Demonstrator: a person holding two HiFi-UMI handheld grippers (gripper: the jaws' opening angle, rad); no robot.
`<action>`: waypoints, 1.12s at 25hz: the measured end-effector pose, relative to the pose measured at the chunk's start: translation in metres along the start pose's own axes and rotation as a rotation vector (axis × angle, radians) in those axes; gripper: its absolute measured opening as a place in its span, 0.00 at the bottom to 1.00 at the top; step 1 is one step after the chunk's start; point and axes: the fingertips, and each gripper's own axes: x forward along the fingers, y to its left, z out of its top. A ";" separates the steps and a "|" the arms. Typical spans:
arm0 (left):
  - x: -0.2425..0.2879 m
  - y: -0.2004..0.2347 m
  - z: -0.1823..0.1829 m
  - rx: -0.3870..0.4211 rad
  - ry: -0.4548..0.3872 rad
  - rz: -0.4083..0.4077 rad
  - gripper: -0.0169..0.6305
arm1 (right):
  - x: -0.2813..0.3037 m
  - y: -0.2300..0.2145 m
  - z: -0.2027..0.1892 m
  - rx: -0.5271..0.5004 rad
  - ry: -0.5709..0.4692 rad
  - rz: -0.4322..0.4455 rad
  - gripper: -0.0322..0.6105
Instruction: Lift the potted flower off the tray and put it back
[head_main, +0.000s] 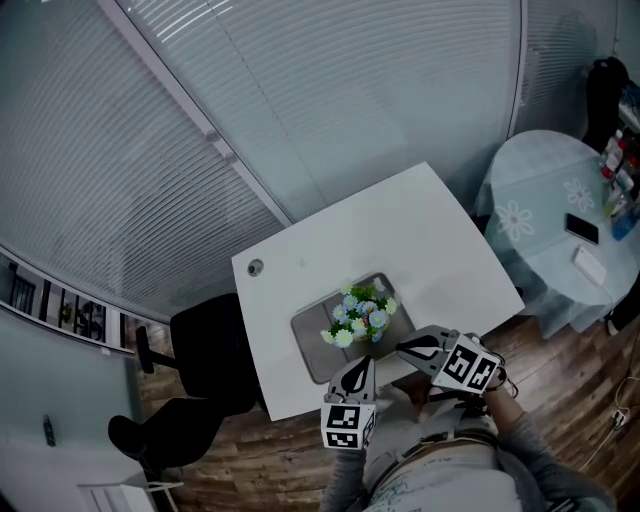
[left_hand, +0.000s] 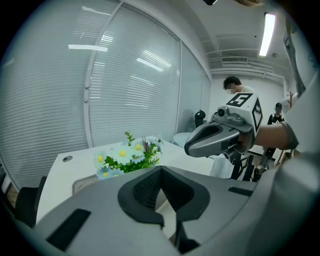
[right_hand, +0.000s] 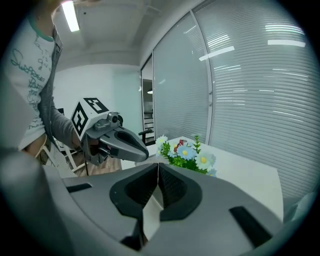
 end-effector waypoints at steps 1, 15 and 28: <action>0.000 -0.002 0.005 -0.004 -0.010 0.002 0.04 | -0.002 0.000 0.006 0.001 -0.021 -0.004 0.08; -0.019 -0.022 0.087 0.016 -0.160 0.092 0.04 | -0.042 -0.001 0.078 -0.070 -0.211 -0.075 0.08; -0.040 -0.044 0.135 0.044 -0.277 0.135 0.04 | -0.081 0.005 0.114 -0.144 -0.268 -0.152 0.08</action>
